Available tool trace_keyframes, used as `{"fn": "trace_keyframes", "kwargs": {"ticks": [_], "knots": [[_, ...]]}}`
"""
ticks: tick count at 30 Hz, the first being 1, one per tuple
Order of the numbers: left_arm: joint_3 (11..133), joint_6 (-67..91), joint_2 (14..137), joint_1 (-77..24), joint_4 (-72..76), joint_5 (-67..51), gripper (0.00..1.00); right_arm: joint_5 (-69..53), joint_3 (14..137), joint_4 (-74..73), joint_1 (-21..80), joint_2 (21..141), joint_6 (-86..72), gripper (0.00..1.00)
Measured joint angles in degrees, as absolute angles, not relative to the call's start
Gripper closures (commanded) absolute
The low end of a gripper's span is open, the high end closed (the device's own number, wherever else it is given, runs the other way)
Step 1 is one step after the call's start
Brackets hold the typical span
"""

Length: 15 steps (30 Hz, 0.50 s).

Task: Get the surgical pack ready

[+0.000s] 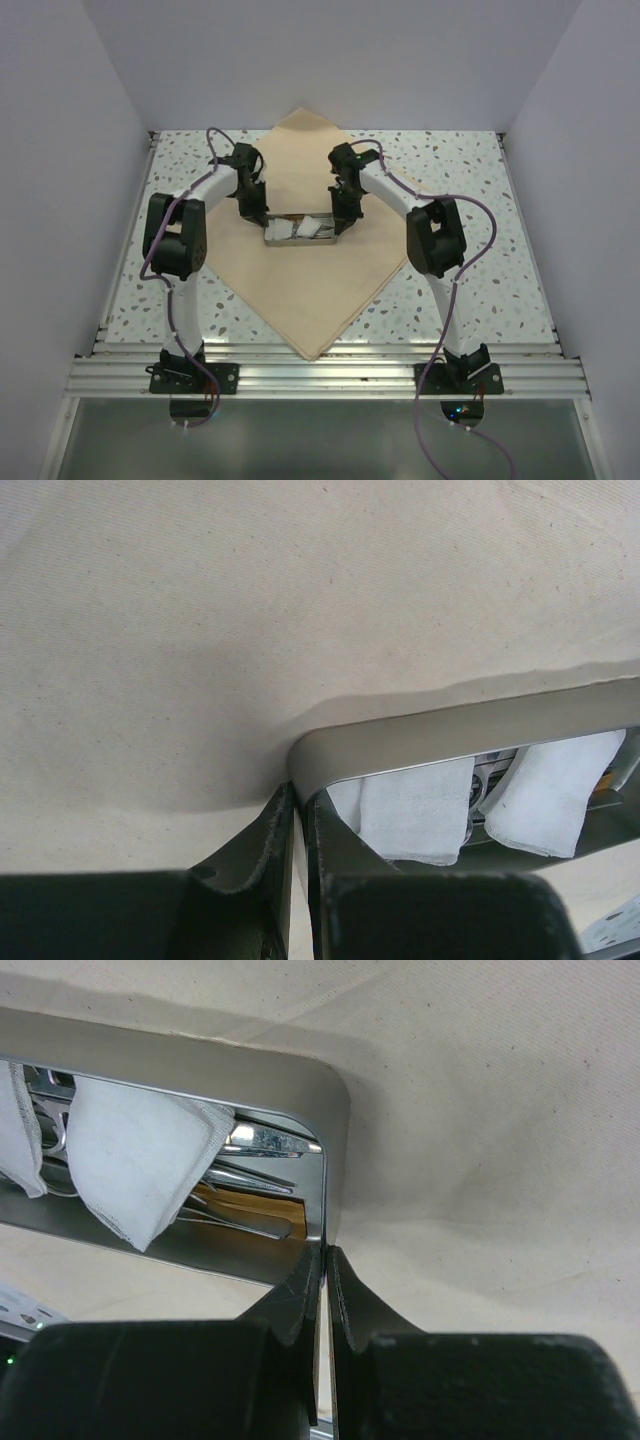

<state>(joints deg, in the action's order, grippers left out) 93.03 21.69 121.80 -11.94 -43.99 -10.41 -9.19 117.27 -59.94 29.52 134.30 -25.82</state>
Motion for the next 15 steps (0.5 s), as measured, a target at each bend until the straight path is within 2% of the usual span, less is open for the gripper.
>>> {"fn": "trace_keyframes", "kwargs": {"ticks": [15], "knots": [[96.29, 21.43, 123.90, -11.94, -44.18, -10.90, 0.99, -8.75, 117.34, -59.02, 28.82, 134.30, -26.20, 1.00]]}}
